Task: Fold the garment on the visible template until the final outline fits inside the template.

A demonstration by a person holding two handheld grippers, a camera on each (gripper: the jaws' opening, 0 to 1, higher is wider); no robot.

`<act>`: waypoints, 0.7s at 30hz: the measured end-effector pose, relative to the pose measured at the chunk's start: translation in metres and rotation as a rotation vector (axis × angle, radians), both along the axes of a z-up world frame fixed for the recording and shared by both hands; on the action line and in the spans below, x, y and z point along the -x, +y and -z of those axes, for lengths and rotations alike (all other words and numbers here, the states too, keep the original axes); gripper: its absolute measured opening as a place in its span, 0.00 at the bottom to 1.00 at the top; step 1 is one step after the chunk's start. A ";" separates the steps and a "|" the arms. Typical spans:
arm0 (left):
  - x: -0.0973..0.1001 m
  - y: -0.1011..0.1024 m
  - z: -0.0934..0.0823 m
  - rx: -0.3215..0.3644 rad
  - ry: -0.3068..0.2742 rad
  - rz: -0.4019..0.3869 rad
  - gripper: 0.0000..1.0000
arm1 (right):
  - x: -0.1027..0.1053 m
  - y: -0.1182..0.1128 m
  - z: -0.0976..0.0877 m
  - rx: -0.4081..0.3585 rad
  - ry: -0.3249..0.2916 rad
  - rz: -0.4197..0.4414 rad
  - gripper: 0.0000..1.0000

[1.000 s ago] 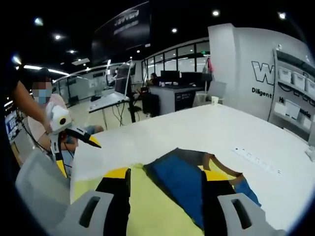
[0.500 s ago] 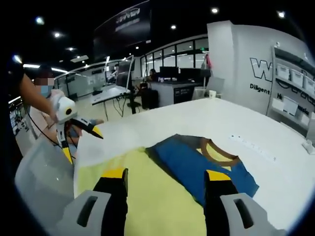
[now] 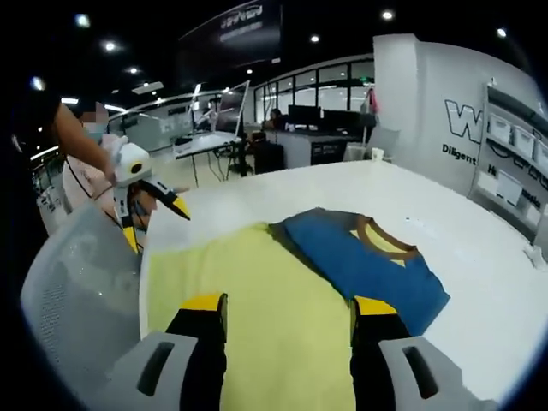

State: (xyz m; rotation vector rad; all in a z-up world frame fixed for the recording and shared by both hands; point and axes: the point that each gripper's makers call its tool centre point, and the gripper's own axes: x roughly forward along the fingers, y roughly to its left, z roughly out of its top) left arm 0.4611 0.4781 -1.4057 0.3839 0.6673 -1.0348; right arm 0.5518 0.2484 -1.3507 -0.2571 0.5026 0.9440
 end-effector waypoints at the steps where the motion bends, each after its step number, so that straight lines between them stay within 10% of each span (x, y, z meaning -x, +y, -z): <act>1: 0.001 0.000 0.001 -0.003 0.000 0.003 0.72 | 0.002 -0.003 0.001 -0.004 0.004 0.008 0.54; 21: 0.018 -0.011 0.012 -0.050 0.021 0.115 0.54 | 0.051 -0.041 0.031 0.027 0.070 0.023 0.57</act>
